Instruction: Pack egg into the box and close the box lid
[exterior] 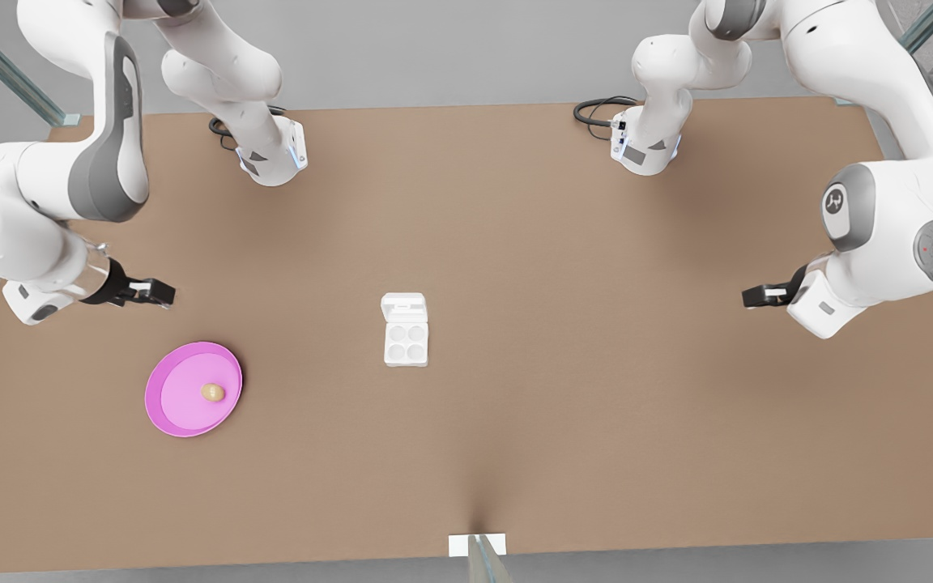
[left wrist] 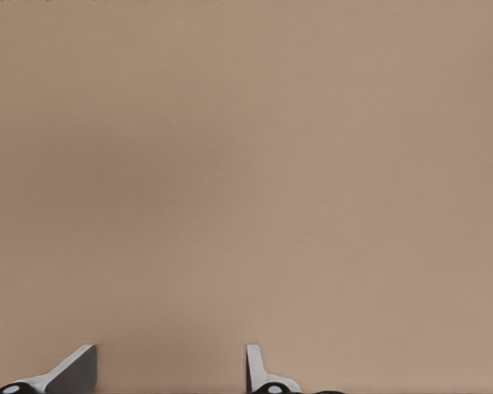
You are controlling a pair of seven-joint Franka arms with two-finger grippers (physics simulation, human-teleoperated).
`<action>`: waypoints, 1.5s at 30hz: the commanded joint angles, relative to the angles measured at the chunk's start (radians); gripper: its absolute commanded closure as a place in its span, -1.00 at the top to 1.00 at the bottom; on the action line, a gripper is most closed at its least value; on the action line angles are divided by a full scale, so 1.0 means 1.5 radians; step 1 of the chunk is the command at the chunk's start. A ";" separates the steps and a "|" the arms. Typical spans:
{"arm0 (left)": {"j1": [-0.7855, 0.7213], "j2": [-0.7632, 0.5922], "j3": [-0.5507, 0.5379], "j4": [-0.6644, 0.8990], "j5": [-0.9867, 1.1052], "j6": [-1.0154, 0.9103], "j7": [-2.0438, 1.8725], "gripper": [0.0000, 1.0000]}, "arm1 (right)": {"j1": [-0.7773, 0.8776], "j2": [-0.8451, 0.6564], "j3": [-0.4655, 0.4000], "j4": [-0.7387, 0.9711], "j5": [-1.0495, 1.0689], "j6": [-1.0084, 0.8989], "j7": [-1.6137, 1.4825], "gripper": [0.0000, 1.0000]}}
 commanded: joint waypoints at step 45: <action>0.000 0.040 0.013 0.000 -0.005 0.005 -0.003 1.00 | -0.037 0.396 -0.159 -0.203 0.998 0.369 -1.591 1.00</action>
